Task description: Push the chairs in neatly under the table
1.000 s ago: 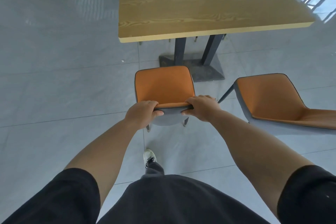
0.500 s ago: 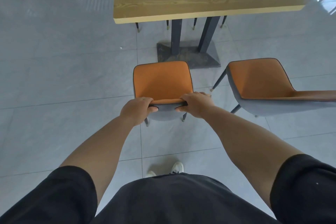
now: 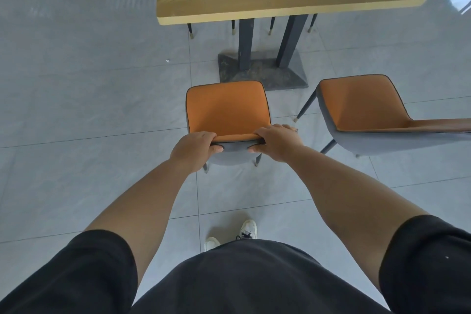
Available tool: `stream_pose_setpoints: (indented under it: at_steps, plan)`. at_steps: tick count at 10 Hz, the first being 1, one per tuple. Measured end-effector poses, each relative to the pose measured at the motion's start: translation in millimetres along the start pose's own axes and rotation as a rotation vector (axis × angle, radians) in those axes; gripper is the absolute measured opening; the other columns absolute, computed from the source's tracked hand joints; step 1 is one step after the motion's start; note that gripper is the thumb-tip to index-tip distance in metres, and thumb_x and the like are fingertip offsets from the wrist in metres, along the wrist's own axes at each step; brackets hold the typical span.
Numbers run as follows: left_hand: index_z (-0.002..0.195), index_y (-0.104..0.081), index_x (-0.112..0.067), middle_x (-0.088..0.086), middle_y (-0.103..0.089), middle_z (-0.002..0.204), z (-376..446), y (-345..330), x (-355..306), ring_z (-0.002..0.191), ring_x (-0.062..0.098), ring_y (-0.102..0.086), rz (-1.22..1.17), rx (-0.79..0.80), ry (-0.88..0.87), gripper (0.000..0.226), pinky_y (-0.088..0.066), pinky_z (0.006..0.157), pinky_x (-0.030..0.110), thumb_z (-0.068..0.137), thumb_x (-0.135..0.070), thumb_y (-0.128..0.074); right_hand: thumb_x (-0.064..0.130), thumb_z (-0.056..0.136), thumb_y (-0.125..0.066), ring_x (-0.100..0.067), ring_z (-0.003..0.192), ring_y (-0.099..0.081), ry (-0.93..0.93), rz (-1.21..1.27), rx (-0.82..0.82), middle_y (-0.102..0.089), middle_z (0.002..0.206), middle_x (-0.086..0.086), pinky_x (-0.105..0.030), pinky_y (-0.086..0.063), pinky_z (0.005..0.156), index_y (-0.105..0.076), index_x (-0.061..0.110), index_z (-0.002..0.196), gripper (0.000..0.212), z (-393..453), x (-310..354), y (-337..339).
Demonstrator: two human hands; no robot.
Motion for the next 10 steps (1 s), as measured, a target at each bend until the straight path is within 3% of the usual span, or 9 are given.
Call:
stream_pose_setpoints:
  at_steps: [3,5,7,8,9,10]
  plan:
    - [0.098,-0.055,-0.022,-0.006,-0.058,0.086,3.6,6.4,13.6,0.075,0.016,-0.054,0.008,0.002,-0.031,0.026,-0.049,0.068,0.036,0.096,-0.046,-0.046,0.071,0.083,-0.045,-0.017,0.089,-0.045,-0.004,0.019,-0.001,-0.058,0.095,0.008,-0.033,-0.026,0.08,-0.057,0.032,0.11,0.049,8.9,8.6,-1.4]
    - [0.088,-0.049,-0.025,-0.009,-0.052,0.076,1.1,5.0,15.5,0.069,0.015,-0.051,0.02,-0.034,-0.059,0.026,-0.038,0.058,0.031,0.095,-0.049,-0.047,0.07,0.082,-0.048,-0.022,0.101,-0.05,-0.044,0.03,0.017,-0.059,0.102,0.007,-0.035,-0.028,0.085,-0.056,0.032,0.116,0.051,6.7,12.9,-1.7]
    - [0.092,-0.044,-0.023,-0.008,-0.051,0.083,-4.0,7.9,13.3,0.075,0.016,-0.051,0.093,-0.008,-0.01,0.038,-0.041,0.061,0.031,0.093,-0.061,-0.038,0.068,0.083,-0.051,-0.027,0.132,-0.036,-0.1,0.044,-0.039,-0.048,0.139,0.0,-0.049,-0.019,0.113,-0.039,0.028,0.14,0.071,-13.5,16.5,0.2]
    - [0.098,-0.045,-0.02,-0.004,-0.053,0.09,-8.2,9.6,8.0,0.084,0.021,-0.054,0.124,-0.007,0.005,0.041,-0.043,0.067,0.033,0.093,-0.06,-0.036,0.066,0.084,-0.051,-0.026,0.138,-0.028,-0.102,0.032,-0.127,-0.04,0.147,-0.002,-0.048,-0.018,0.114,-0.036,0.024,0.142,0.074,-36.7,11.7,-2.2]
    - [0.126,-0.044,-0.011,0.009,-0.053,0.129,-21.2,15.2,-8.1,0.119,0.032,-0.049,0.148,0.018,0.036,0.055,-0.044,0.094,0.043,0.096,-0.056,-0.035,0.063,0.086,-0.051,-0.026,0.138,-0.028,-0.113,0.033,-0.21,-0.039,0.148,-0.002,-0.046,-0.02,0.114,-0.037,0.022,0.142,0.072,-63.2,8.3,-4.2]
    - [0.142,-0.032,-0.005,0.015,-0.032,0.152,-35.1,11.6,-33.4,0.14,0.033,-0.028,0.187,-0.055,0.009,0.064,-0.028,0.111,0.045,0.098,-0.052,-0.035,0.063,0.087,-0.048,-0.027,0.14,-0.025,-0.128,0.003,-0.223,-0.035,0.151,-0.004,-0.047,-0.021,0.114,-0.036,0.021,0.142,0.07,-82.1,-2.4,-7.0]
Point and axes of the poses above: each hand's wrist, its own z-axis towards the middle knuckle, its own y-axis out of the back of the hand, x = y × z, the point moved 1 cm from there along z, towards the middle knuckle
